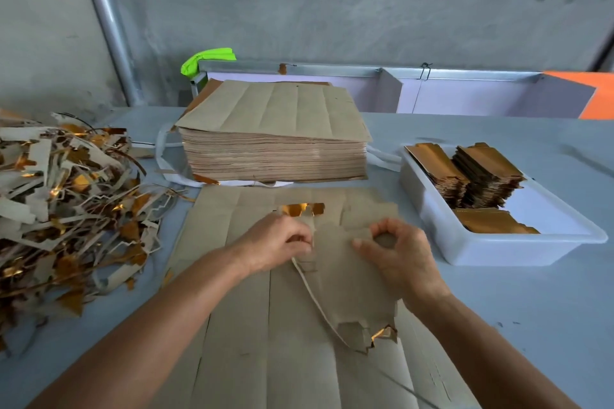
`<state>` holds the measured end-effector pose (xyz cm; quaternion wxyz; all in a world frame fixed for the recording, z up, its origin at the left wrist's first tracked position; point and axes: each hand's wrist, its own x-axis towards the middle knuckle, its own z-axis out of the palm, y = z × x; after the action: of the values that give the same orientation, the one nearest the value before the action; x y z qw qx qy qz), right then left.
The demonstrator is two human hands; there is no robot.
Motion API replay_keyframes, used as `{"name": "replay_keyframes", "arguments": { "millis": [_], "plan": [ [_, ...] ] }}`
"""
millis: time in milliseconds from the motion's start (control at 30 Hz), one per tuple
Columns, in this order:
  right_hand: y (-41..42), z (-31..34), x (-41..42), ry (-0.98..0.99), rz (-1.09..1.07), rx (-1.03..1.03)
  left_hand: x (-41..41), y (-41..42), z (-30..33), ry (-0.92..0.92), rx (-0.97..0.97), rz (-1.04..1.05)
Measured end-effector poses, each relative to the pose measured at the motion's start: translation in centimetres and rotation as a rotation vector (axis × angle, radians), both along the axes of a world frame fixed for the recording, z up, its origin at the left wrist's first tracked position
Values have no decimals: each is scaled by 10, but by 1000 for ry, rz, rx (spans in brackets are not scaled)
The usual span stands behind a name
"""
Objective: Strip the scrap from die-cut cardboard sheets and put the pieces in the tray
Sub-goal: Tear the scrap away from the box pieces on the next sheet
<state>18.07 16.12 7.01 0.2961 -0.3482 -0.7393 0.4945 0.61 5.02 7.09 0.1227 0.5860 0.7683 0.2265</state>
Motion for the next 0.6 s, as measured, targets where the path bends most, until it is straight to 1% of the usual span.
{"name": "replay_keyframes", "arguments": {
  "millis": [67,133,200,233,267,300,333,367,400,433,467,500,600],
  "plan": [
    [-7,-5,1,18,72,-193,2,-1,-6,11,77,61],
    [-15,-11,3,-32,169,-345,9,-2,-13,20,117,94],
    [-21,-16,5,-128,242,-385,15,-3,-22,-39,131,121],
    [-20,-17,5,-143,221,-363,19,-5,-26,-117,151,127],
    [-18,-17,4,-124,152,-315,23,-8,-29,-252,176,125],
    [-13,-16,4,-75,59,-269,27,-10,-30,-448,191,112],
    [-9,-12,3,3,-16,-253,31,-13,-32,-667,184,89],
    [-6,-8,2,91,-48,-261,34,-14,-32,-830,150,70],
    [-5,-4,0,168,-44,-267,38,-15,-31,-905,81,44],
    [-8,-1,-2,228,-31,-264,44,-14,-30,-915,-3,3],
    [-11,0,-5,284,-27,-250,50,-12,-29,-889,-71,-40],
    [-15,0,-8,337,-35,-239,56,-9,-28,-862,-105,-54],
    [-21,-2,-15,501,-119,-263,62,-5,-27,-866,-92,38]
  ]
}}
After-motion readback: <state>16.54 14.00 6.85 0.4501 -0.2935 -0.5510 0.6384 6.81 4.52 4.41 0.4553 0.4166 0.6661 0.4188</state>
